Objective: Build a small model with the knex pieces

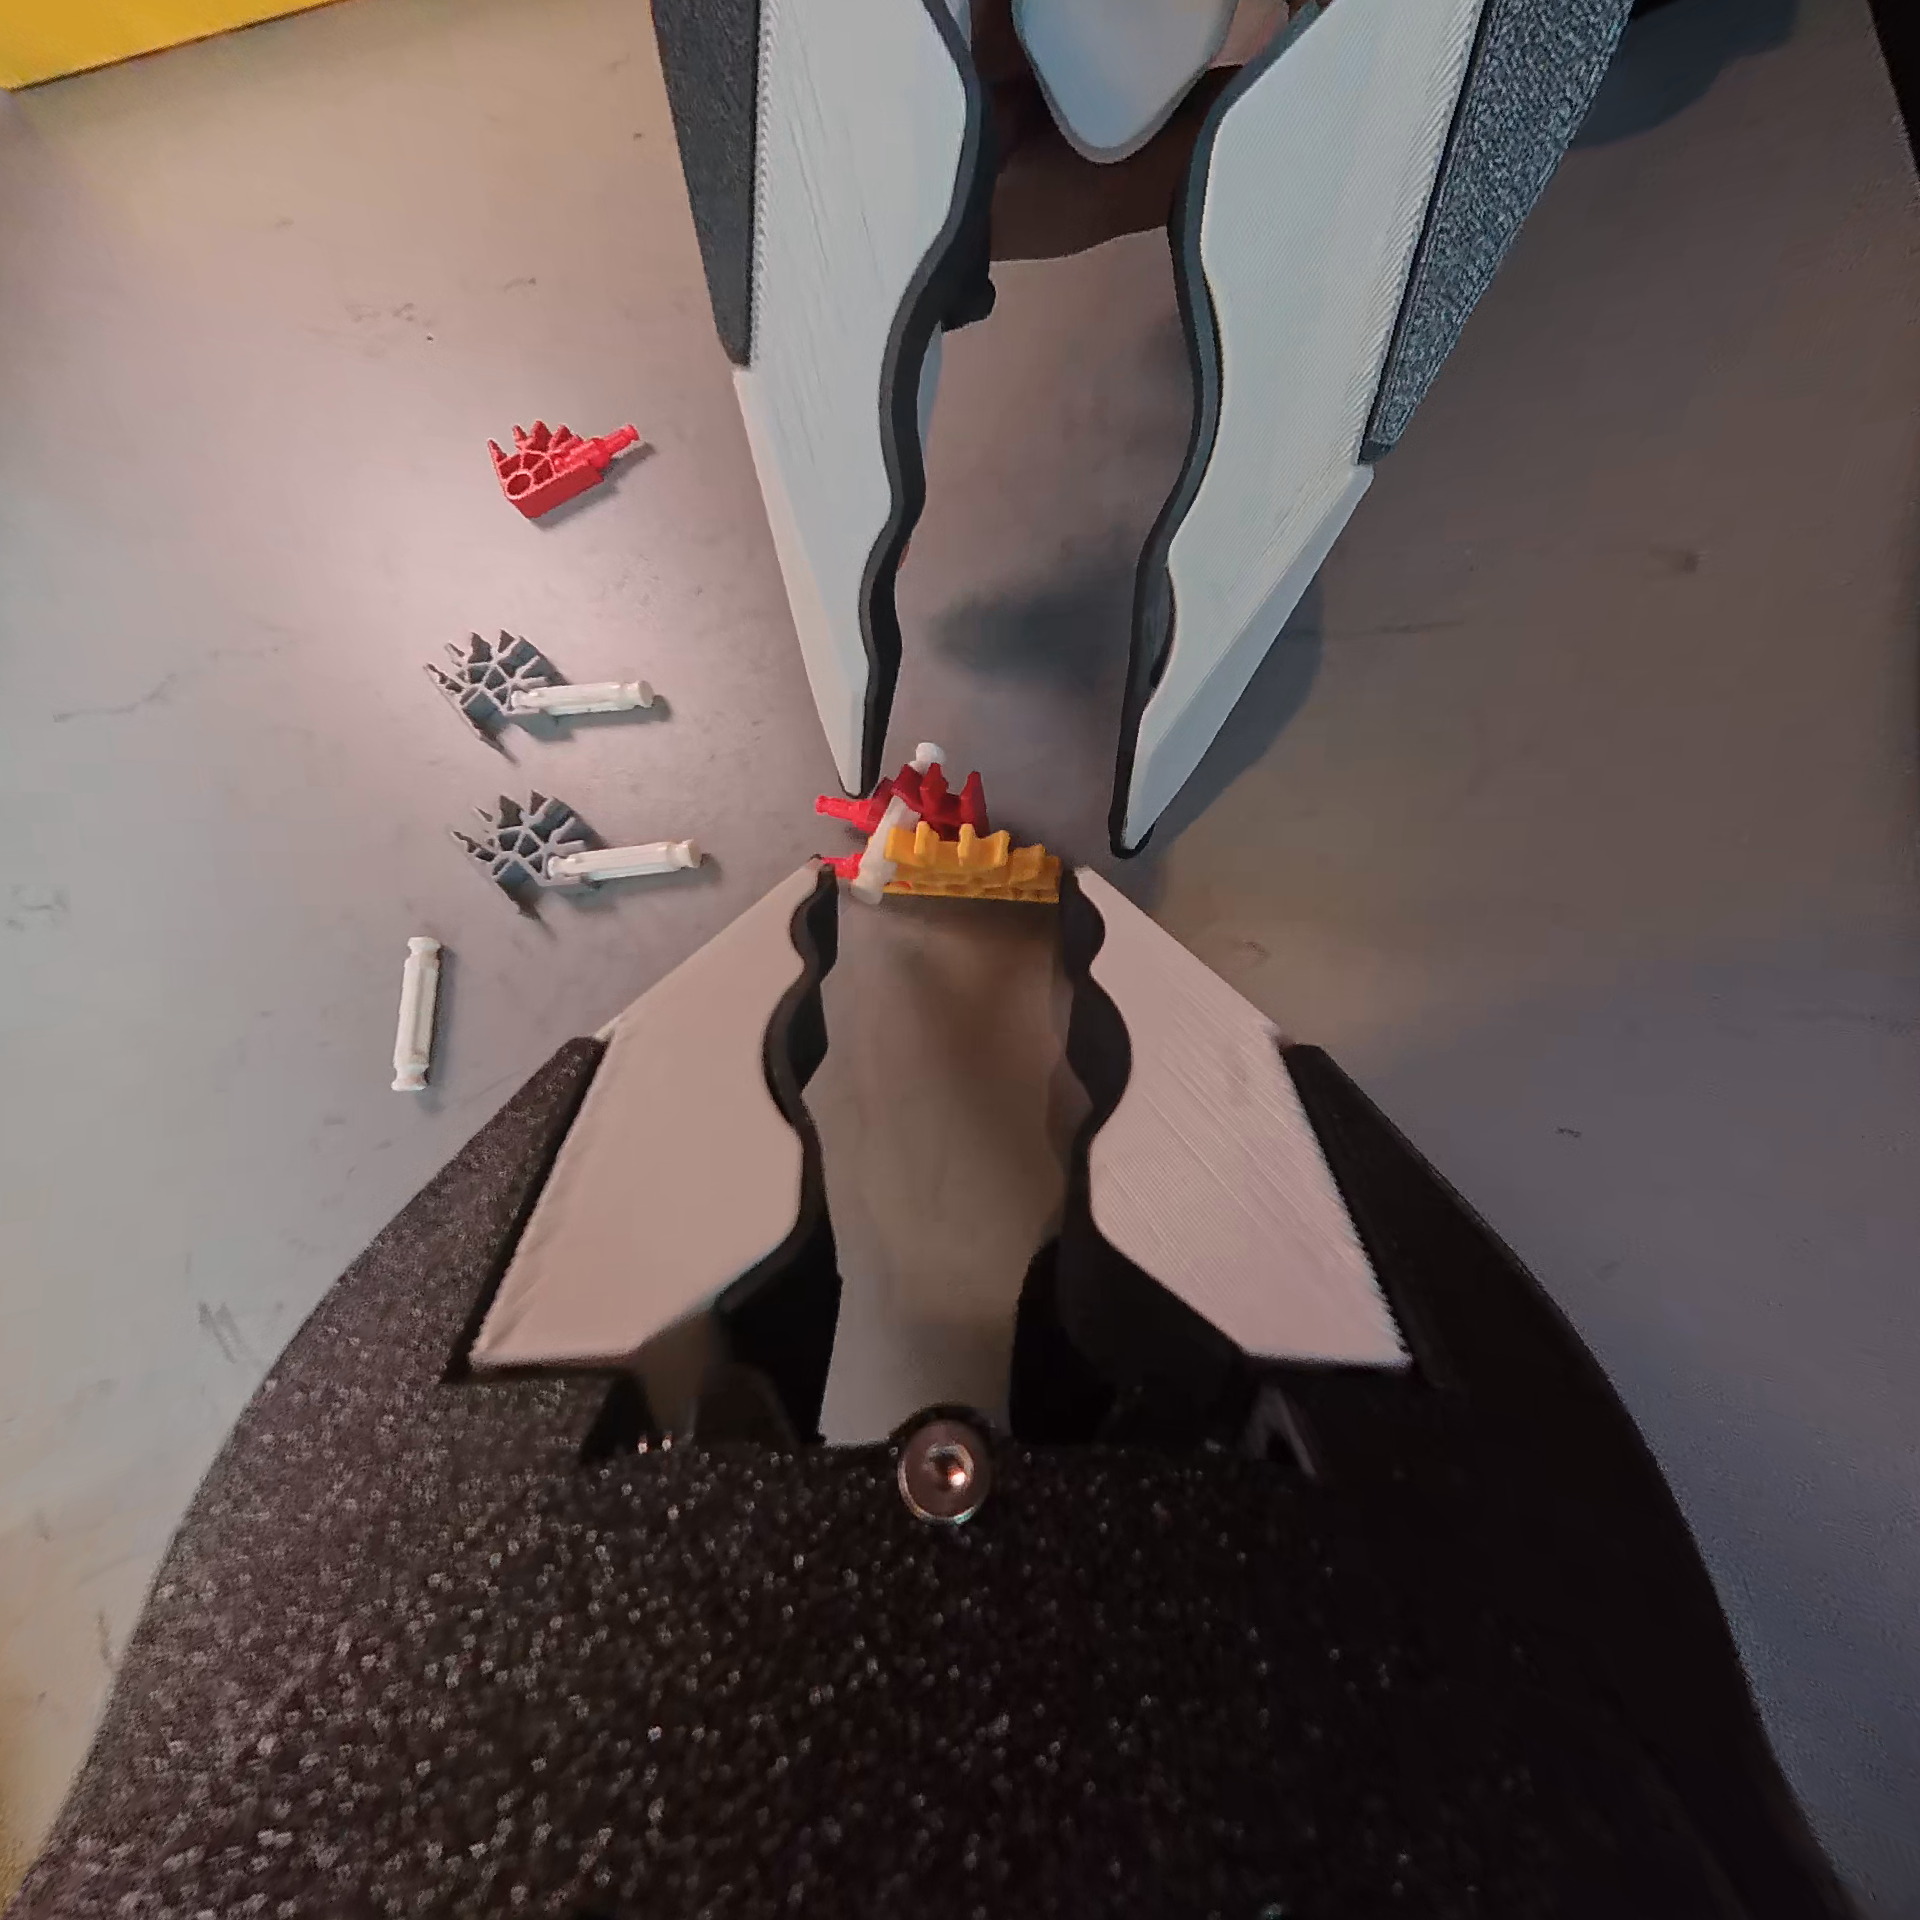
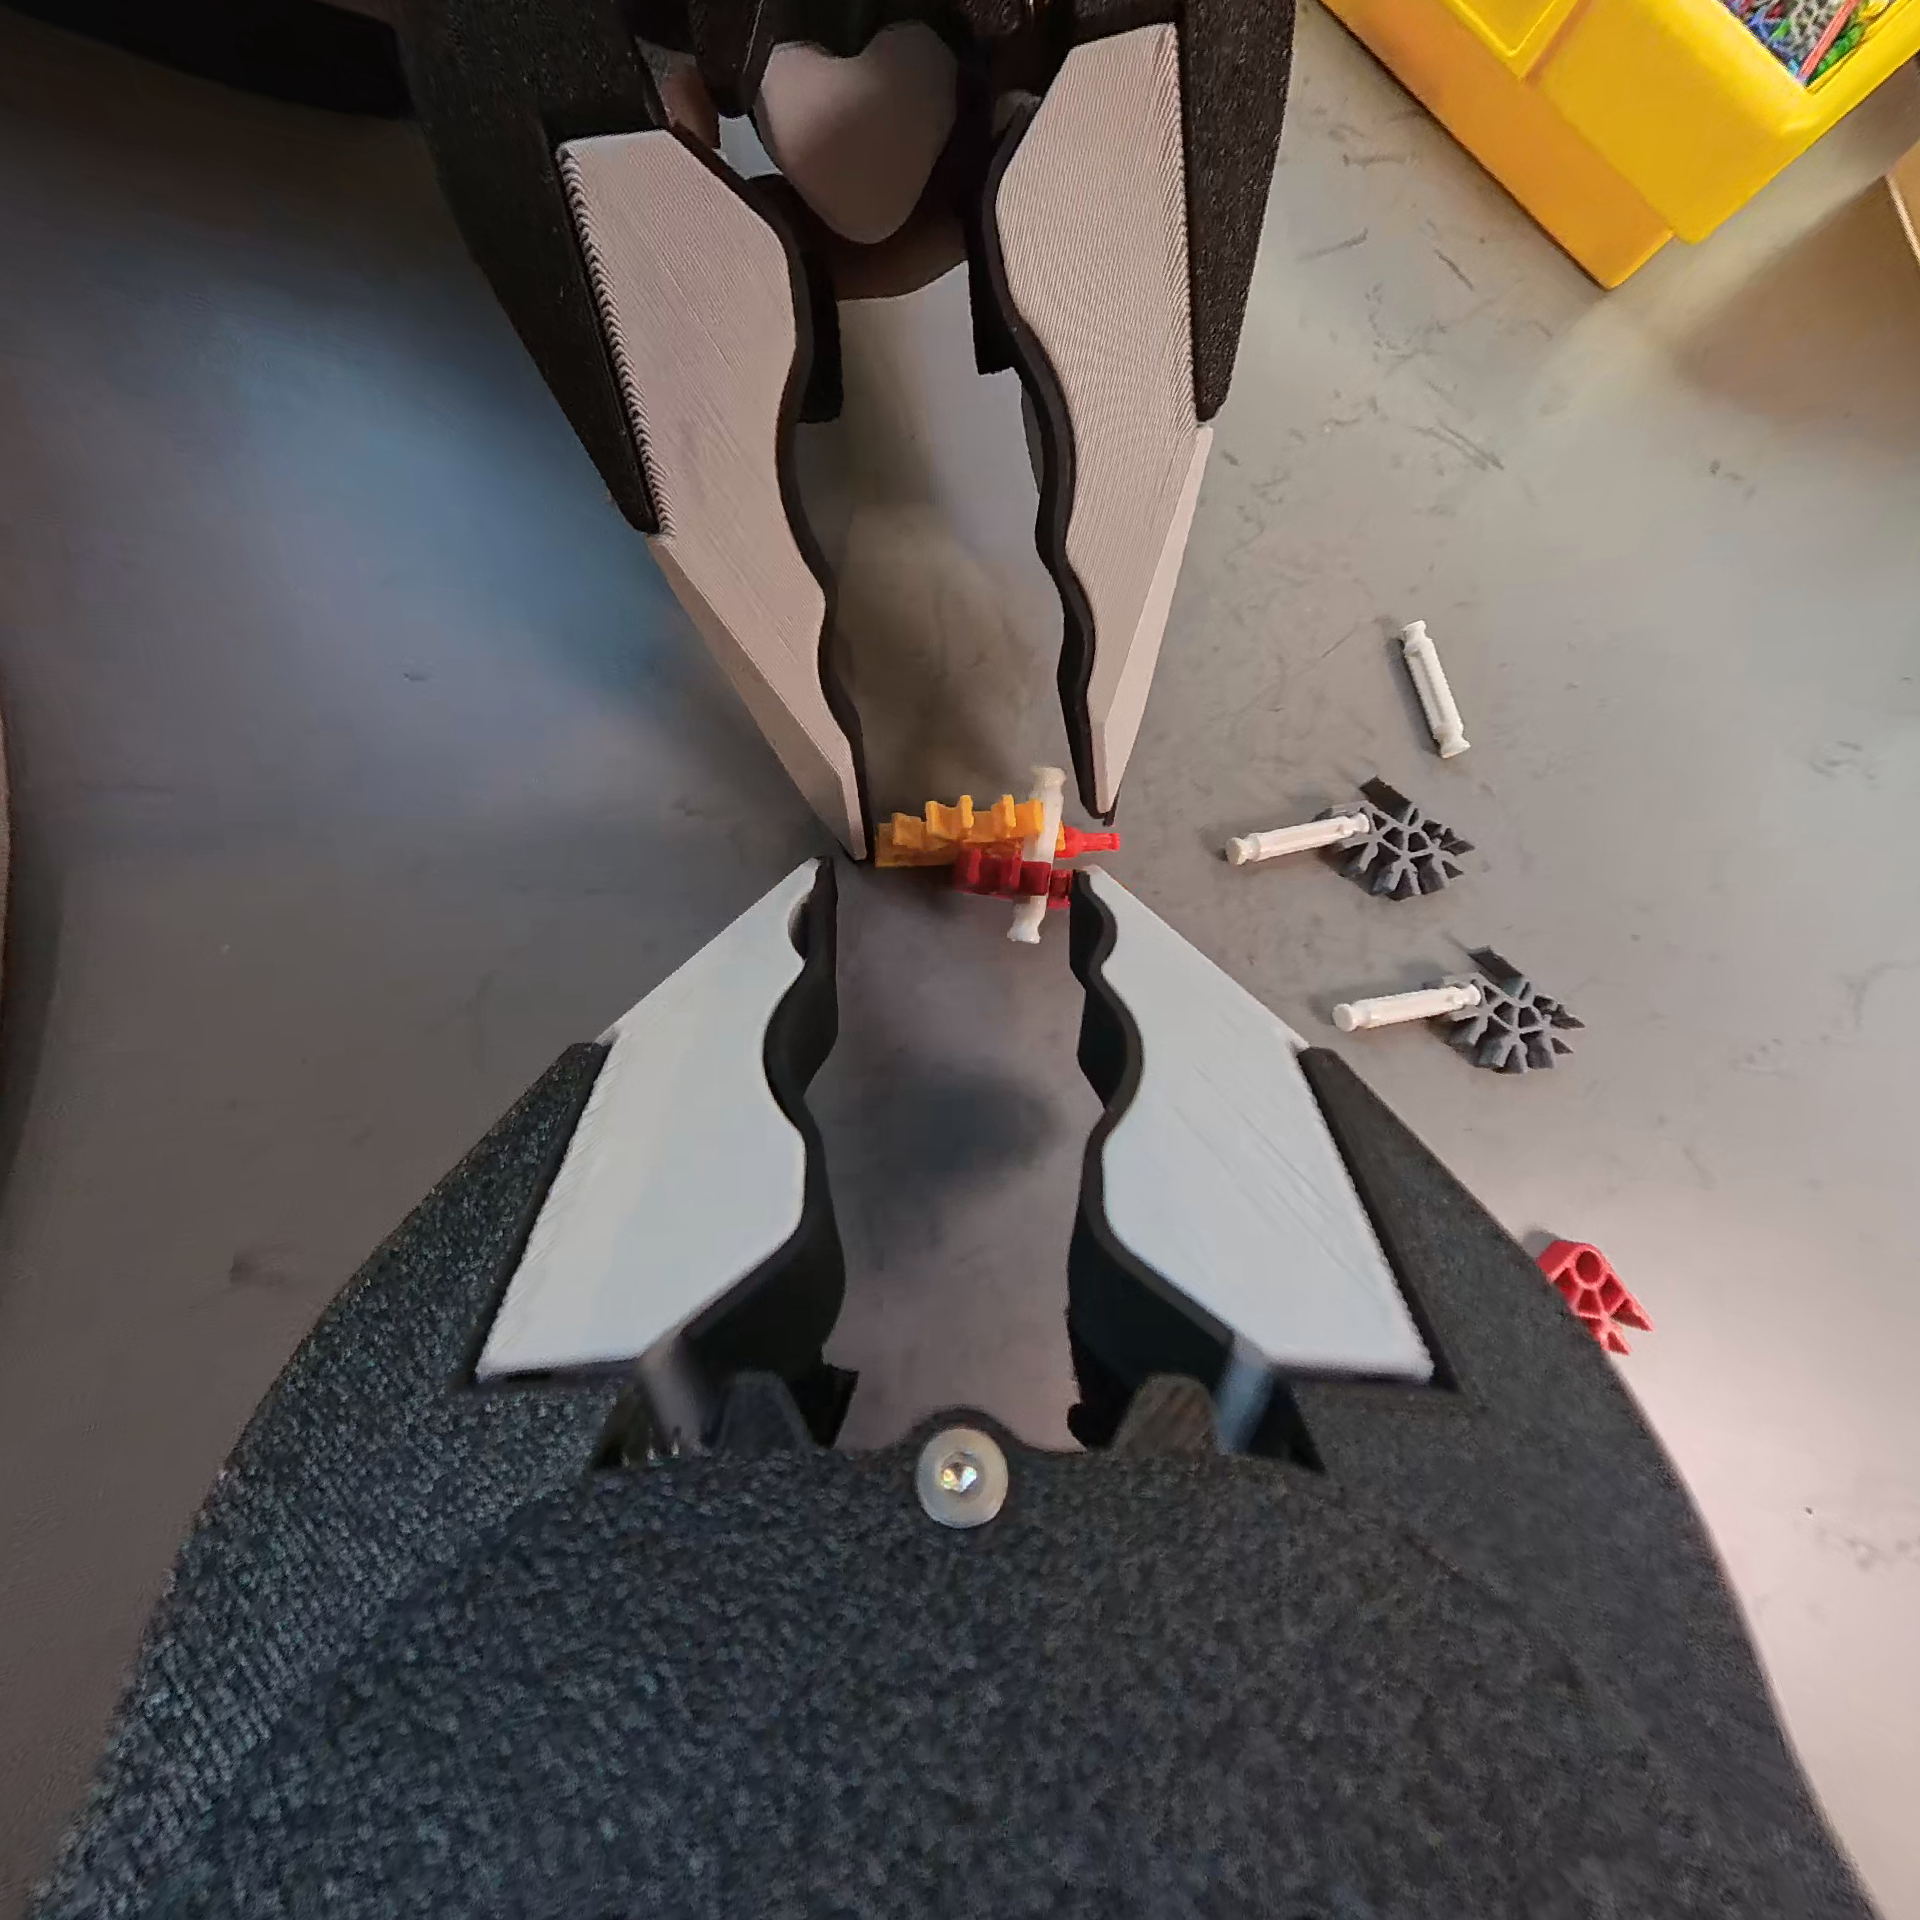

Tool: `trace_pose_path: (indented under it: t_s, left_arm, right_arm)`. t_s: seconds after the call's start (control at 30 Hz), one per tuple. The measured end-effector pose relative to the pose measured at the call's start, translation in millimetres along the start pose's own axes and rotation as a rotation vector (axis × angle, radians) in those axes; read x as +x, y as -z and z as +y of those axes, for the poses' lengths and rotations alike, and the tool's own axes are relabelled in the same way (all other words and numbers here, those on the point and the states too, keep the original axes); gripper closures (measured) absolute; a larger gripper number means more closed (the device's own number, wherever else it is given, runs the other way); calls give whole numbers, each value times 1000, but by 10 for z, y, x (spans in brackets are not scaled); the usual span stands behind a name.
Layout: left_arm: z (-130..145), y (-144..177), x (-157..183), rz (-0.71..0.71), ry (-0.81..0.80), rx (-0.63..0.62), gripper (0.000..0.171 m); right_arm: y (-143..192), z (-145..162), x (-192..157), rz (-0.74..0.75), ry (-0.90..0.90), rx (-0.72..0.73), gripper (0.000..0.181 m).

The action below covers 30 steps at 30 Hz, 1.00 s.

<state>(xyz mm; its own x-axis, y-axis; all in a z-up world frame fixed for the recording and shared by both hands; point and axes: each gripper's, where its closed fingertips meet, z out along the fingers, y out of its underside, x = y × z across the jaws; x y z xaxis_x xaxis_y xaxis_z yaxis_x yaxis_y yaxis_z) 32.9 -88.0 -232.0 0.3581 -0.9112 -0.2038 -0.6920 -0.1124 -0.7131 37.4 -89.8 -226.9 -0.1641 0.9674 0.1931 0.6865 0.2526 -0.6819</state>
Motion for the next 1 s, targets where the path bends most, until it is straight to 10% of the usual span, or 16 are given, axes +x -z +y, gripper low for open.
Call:
trace_pose_path:
  t_s: [1.0]
  left_arm:
    - [33,48,-21,-23,-54,-26,136]
  right_arm:
    - [-67,16,51,58,-30,-1,139]
